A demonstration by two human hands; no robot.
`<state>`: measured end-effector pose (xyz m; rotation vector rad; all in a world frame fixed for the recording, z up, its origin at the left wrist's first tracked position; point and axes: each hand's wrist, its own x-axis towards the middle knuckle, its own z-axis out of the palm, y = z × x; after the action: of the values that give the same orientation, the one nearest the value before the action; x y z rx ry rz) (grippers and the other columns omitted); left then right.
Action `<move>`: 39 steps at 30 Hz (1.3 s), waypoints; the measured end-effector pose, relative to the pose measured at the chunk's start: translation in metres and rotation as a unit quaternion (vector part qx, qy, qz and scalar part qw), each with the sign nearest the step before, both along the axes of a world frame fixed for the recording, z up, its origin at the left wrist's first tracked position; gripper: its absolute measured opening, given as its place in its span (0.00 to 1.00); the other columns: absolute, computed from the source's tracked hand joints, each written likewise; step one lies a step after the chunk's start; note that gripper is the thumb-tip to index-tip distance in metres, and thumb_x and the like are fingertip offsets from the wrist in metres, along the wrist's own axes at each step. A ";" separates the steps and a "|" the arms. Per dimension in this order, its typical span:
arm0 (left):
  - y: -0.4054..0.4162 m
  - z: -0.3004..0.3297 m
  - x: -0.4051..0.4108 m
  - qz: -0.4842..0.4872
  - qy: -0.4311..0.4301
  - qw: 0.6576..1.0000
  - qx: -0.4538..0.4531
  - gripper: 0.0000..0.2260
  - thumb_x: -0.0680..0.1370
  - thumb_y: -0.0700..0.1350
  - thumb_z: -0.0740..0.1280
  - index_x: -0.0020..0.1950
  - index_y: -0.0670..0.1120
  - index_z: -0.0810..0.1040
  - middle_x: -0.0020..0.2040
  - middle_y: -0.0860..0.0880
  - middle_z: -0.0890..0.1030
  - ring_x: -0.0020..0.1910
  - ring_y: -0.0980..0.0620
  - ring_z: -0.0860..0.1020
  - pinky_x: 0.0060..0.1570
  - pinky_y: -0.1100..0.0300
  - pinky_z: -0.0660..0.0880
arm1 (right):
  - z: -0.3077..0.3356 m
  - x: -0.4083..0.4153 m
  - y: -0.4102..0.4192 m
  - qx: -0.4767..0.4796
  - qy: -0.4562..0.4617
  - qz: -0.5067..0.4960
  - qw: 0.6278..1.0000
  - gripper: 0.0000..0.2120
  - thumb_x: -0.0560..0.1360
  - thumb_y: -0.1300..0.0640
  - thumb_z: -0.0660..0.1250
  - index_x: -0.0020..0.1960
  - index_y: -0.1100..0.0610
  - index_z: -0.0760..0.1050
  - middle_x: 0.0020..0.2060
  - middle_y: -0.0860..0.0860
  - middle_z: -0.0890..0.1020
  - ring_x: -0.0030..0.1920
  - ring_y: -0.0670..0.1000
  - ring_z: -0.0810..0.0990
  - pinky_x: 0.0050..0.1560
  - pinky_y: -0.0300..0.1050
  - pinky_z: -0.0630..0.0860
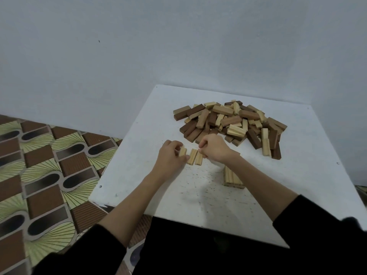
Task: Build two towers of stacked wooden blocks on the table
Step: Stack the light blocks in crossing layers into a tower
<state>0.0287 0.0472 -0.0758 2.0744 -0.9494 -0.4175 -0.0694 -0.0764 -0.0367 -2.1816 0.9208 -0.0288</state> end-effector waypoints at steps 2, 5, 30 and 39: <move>-0.001 -0.002 -0.006 -0.013 0.014 1.000 -0.004 0.26 0.69 0.47 0.77 0.64 0.42 0.73 0.55 0.48 0.71 0.49 0.53 0.72 0.45 0.70 0.65 | -0.003 0.000 0.000 0.006 -0.003 -0.013 1.000 0.03 0.75 0.67 0.64 0.47 0.62 0.76 0.44 0.57 0.77 0.39 0.52 0.78 0.43 0.45 0.77; -0.001 -0.007 -0.015 -0.038 0.000 0.999 -0.001 0.36 0.65 0.53 0.78 0.68 0.44 0.68 0.59 0.49 0.68 0.58 0.52 0.67 0.54 0.62 0.67 | -0.006 0.000 0.002 0.035 -0.010 -0.028 0.999 0.07 0.75 0.70 0.61 0.51 0.64 0.75 0.47 0.58 0.77 0.35 0.50 0.78 0.39 0.41 0.78; 0.015 -0.016 0.033 -0.099 0.010 0.994 -0.051 0.33 0.68 0.37 0.75 0.70 0.48 0.66 0.57 0.53 0.76 0.58 0.56 0.67 0.52 0.80 0.61 | -0.052 0.008 0.051 -0.017 -0.186 -0.117 0.975 0.24 0.71 0.70 0.66 0.65 0.60 0.68 0.54 0.53 0.72 0.53 0.49 0.73 0.53 0.41 0.76; 0.019 -0.019 0.026 -0.085 0.003 0.993 -0.077 0.32 0.68 0.39 0.75 0.69 0.50 0.67 0.57 0.53 0.76 0.59 0.59 0.68 0.54 0.80 0.61 | -0.065 0.000 0.055 -0.070 -0.266 -0.106 0.956 0.24 0.69 0.71 0.69 0.65 0.65 0.69 0.52 0.55 0.73 0.48 0.47 0.72 0.46 0.23 0.69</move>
<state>0.0546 0.0660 -0.0950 1.8597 -1.1240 -0.4241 -0.0690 -0.0211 -0.1013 -2.0297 0.8454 -0.7682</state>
